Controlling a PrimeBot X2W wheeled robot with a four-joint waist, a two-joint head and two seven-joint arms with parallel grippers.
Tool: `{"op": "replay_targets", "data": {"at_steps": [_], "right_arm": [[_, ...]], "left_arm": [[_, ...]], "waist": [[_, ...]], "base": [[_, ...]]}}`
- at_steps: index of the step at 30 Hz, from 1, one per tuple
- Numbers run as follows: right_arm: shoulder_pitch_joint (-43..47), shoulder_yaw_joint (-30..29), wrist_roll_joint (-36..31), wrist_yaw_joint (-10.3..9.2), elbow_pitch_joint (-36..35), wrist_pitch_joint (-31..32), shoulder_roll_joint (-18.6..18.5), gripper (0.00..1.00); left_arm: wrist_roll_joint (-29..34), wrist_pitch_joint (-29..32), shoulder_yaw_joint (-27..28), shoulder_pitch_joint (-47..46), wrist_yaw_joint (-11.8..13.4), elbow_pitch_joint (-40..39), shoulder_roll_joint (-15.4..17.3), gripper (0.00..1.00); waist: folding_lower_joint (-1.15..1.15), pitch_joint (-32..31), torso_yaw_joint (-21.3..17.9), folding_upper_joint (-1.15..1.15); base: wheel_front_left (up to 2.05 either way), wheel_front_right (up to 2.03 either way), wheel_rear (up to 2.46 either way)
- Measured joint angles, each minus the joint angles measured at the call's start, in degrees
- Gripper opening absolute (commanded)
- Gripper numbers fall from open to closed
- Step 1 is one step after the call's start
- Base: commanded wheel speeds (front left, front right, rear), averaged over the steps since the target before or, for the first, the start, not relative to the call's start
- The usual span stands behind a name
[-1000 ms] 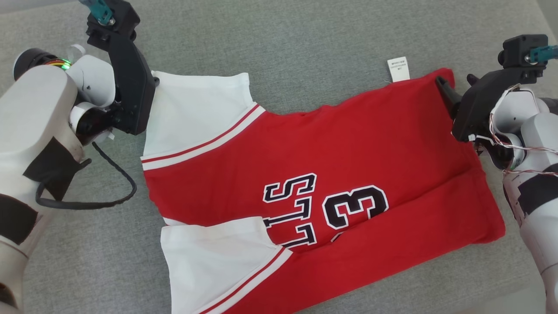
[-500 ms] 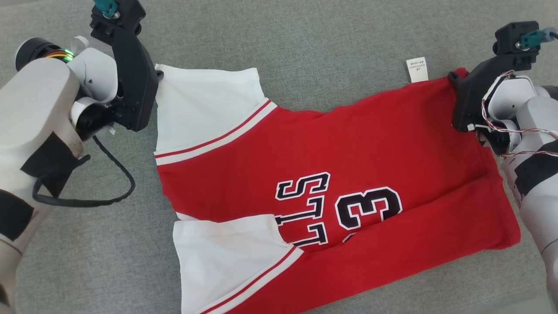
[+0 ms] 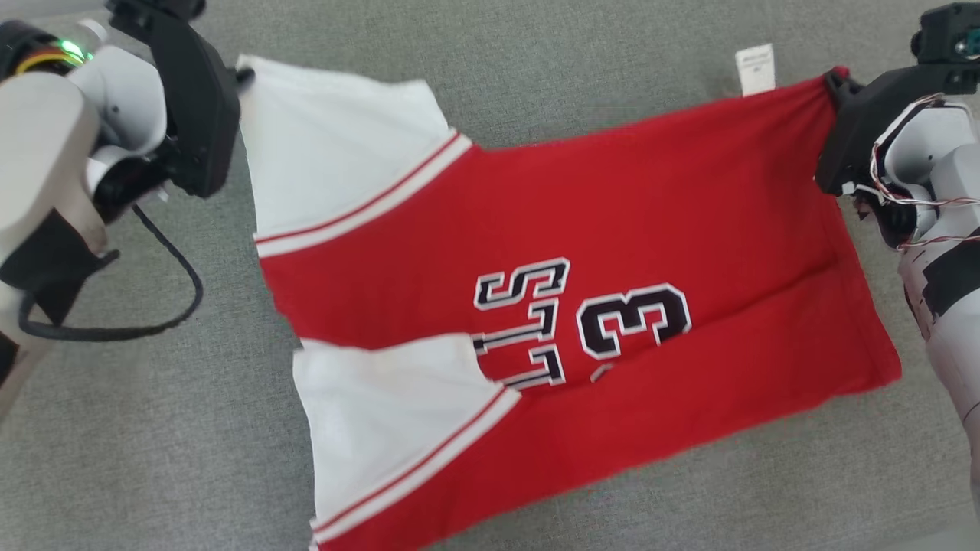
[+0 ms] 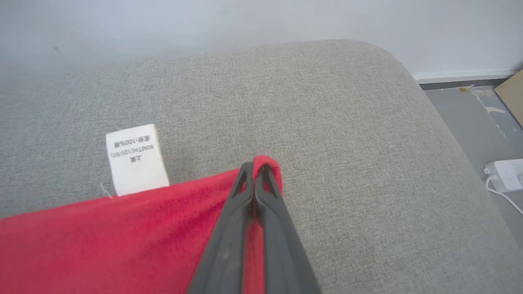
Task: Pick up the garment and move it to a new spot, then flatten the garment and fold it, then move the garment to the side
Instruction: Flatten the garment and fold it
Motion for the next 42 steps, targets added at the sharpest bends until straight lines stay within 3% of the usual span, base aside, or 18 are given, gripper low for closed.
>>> {"op": "replay_targets", "data": {"at_steps": [10,15,20,30,42], "right_arm": [[1.5,0.9,5.3,0.00,-0.8,-3.1,-2.1,0.00],[5.2,4.1,8.5,0.00,-4.8,-2.8,-4.2,0.00],[11.6,6.5,15.4,0.01,-11.6,-2.7,-8.2,0.00],[19.2,7.0,22.5,0.01,-20.3,0.4,-14.4,0.00],[27.4,5.2,26.0,0.01,-27.3,3.8,-17.9,0.00]], "left_arm": [[-3.1,-5.2,-3.2,-1.2,0.0,-3.5,1.8,0.00],[-3.7,-6.4,-6.2,0.1,0.0,-10.7,6.1,0.00],[-6.4,-8.7,-6.4,5.1,0.2,-21.2,14.2,0.00],[-10.3,-9.9,-5.1,14.2,8.4,-43.1,24.0,0.00],[-13.2,-12.5,-6.3,24.6,17.5,-60.3,30.3,0.00]], "waist": [[0.00,-0.8,0.5,0.00],[0.00,-2.0,0.8,-0.01],[0.00,-4.2,1.4,-0.01],[-0.01,-7.2,3.2,-0.01],[-0.01,-8.1,3.9,-0.01]], "base": [[0.00,0.00,0.00],[0.00,0.00,0.00],[0.00,0.00,0.00],[0.00,0.00,0.00],[0.00,0.00,0.00]]}}
